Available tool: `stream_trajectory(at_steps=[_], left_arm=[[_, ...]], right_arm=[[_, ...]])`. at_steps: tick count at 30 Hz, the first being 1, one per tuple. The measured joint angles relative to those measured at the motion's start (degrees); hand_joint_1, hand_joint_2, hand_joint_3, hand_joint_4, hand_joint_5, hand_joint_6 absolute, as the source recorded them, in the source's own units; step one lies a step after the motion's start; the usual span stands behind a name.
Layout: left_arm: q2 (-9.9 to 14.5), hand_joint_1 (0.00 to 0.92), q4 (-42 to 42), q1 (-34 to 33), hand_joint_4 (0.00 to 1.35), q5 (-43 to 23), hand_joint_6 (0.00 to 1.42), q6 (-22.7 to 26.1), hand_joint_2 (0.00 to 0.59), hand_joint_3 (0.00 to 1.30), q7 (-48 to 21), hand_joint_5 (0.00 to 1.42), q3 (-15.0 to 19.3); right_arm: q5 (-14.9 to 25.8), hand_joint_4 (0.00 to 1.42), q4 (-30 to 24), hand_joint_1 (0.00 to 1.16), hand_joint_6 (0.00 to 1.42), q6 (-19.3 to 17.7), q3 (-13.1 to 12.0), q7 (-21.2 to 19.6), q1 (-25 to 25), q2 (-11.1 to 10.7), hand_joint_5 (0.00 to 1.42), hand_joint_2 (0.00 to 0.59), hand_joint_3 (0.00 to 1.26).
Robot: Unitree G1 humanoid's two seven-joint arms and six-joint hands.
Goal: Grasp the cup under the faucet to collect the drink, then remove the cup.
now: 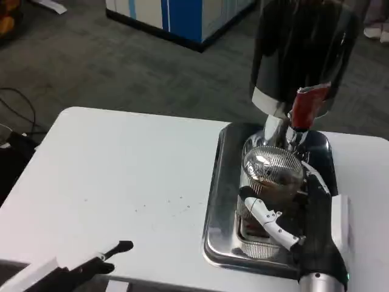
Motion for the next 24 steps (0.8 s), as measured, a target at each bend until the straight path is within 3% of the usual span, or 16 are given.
stream_trajectory(at_steps=[3, 16, 24], left_arm=[[0.0, 0.000, 0.0, -0.1, 0.00, 0.0, 0.04, 0.0, 0.048, 0.07, 0.0, 0.09, -0.2], [0.1, 0.000, 0.0, -2.2, 0.00, 0.4, 0.04, -0.9, 0.047, 0.08, 0.0, 0.09, -1.6], [0.1, 0.000, 0.0, -5.7, 0.00, 1.1, 0.04, -1.6, 0.048, 0.07, 0.2, 0.08, -1.5]], right_arm=[[0.5, 0.55, 0.3, 0.70, 0.71, -1.1, 0.0, -0.9, 0.0, 0.0, 0.67, 0.217, 0.40], [0.7, 0.81, 0.4, 0.76, 1.05, -4.5, -0.8, -4.0, 1.8, -0.1, 0.98, 0.212, 0.61], [0.7, 0.86, -0.3, 0.79, 1.16, -6.7, -2.3, -4.7, 4.0, -0.1, 1.09, 0.201, 0.67]])
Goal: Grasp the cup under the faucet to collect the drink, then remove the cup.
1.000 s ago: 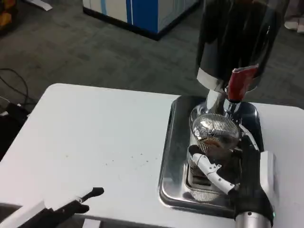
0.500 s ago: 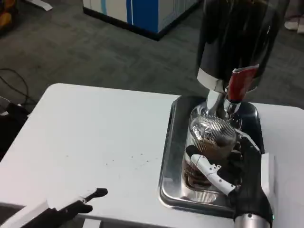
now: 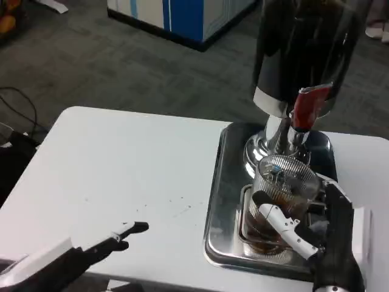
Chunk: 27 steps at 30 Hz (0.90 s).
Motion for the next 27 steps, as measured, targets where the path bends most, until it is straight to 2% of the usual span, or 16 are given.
stream_trajectory(at_steps=[14, 22, 27], left_arm=[[0.0, 0.000, 0.0, -7.5, 0.00, 0.0, 0.04, -0.2, 0.051, 0.07, 0.6, 0.07, -0.8], [0.0, 0.000, 0.8, -12.2, 0.00, 0.1, 0.04, -0.2, 0.054, 0.07, 0.8, 0.07, -1.4], [0.0, 0.000, 2.0, -14.1, 0.00, 0.5, 0.03, -0.1, 0.054, 0.07, 0.9, 0.07, -3.0]], right_arm=[[0.1, 0.96, -2.8, 0.81, 1.32, -0.9, -2.3, 0.7, 3.1, 0.0, 1.24, 0.179, 0.77], [0.2, 1.01, -8.9, 0.81, 1.36, -1.9, -3.0, 5.0, 8.3, -0.1, 1.28, 0.180, 0.82], [0.8, 1.02, -14.2, 0.81, 1.38, -4.7, -4.3, 8.3, 12.3, -1.0, 1.30, 0.180, 0.83]])
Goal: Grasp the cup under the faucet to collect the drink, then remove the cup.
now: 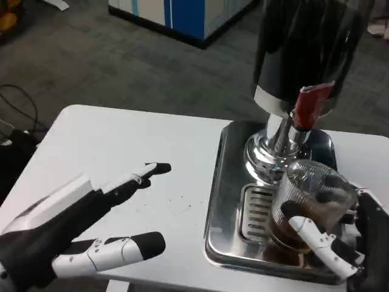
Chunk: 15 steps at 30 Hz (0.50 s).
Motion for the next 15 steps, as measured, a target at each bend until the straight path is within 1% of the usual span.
stream_trajectory(at_steps=[4, 6, 11, 14, 15], left_arm=[[0.0, 0.000, 0.5, -0.8, 0.00, 0.4, 0.04, 0.0, 0.055, 0.07, 0.0, 0.07, -0.6], [0.0, 0.000, 0.6, -1.5, 0.00, 0.4, 0.04, 0.0, 0.055, 0.07, 0.0, 0.07, -1.4], [0.5, 0.000, 0.6, -3.6, 0.00, 0.5, 0.04, 0.2, 0.049, 0.07, 0.0, 0.07, -2.2], [0.6, 0.000, 0.6, -4.7, 0.00, 0.5, 0.04, 0.5, 0.047, 0.07, 0.0, 0.07, -2.3], [0.9, 0.000, 0.6, -5.1, 0.00, 0.5, 0.04, 0.7, 0.047, 0.07, 0.0, 0.07, -2.3]], right_arm=[[0.7, 1.03, -2.4, 0.81, 1.39, -0.4, -1.6, 1.9, 1.7, -0.3, 1.31, 0.180, 0.84], [1.2, 1.03, -3.9, 0.82, 1.40, -0.6, -2.3, 3.0, 2.7, -0.5, 1.32, 0.178, 0.84], [2.1, 1.04, -7.2, 0.83, 1.41, -1.3, -2.9, 6.4, 5.3, -1.0, 1.33, 0.172, 0.86], [2.6, 1.05, -9.7, 0.83, 1.41, -1.7, -3.4, 8.7, 7.2, -1.7, 1.34, 0.167, 0.87], [2.8, 1.05, -10.7, 0.83, 1.41, -2.1, -3.8, 9.7, 8.0, -2.2, 1.34, 0.167, 0.87]])
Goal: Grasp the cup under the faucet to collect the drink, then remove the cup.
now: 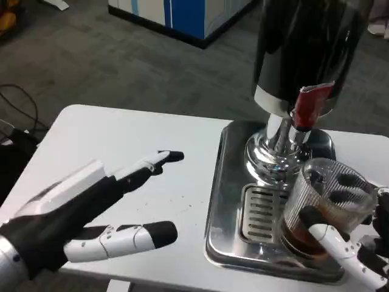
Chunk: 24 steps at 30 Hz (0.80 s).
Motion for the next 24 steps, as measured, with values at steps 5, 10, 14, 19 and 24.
stream_trajectory(at_steps=[5, 10, 14, 19, 24], left_arm=[[1.1, 0.000, -0.6, -1.4, 0.00, -0.1, 0.04, 0.7, 0.047, 0.07, -0.2, 0.07, -0.1], [2.8, 0.000, -4.6, -1.7, 0.00, -0.7, 0.03, 2.6, 0.038, 0.06, -1.6, 0.07, -0.1], [4.0, 0.000, -9.0, -1.2, 0.00, -2.2, 0.03, 4.0, 0.034, 0.06, -2.8, 0.07, 0.3], [5.1, 0.000, -14.9, 3.0, 0.00, -3.1, 0.03, 4.7, 0.029, 0.06, -3.8, 0.06, 2.9], [5.1, 0.000, -18.2, 6.4, 0.00, -4.4, 0.02, 5.1, 0.028, 0.05, -4.2, 0.05, 5.0]], right_arm=[[1.3, 1.07, -2.9, 0.83, 1.42, -1.7, -2.0, 3.7, 3.3, -1.6, 1.35, 0.169, 0.89], [3.3, 1.08, -7.2, 0.83, 1.42, -2.6, -3.4, 6.9, 6.1, -3.0, 1.35, 0.174, 0.90], [4.8, 1.09, -10.9, 0.83, 1.42, -3.8, -3.7, 9.4, 7.6, -3.3, 1.36, 0.172, 0.90], [7.1, 1.09, -14.0, 0.83, 1.42, -4.1, -4.9, 13.2, 10.1, -4.2, 1.37, 0.168, 0.91], [8.8, 1.09, -16.4, 0.82, 1.42, -4.2, -6.0, 16.0, 11.9, -5.3, 1.37, 0.169, 0.91]])
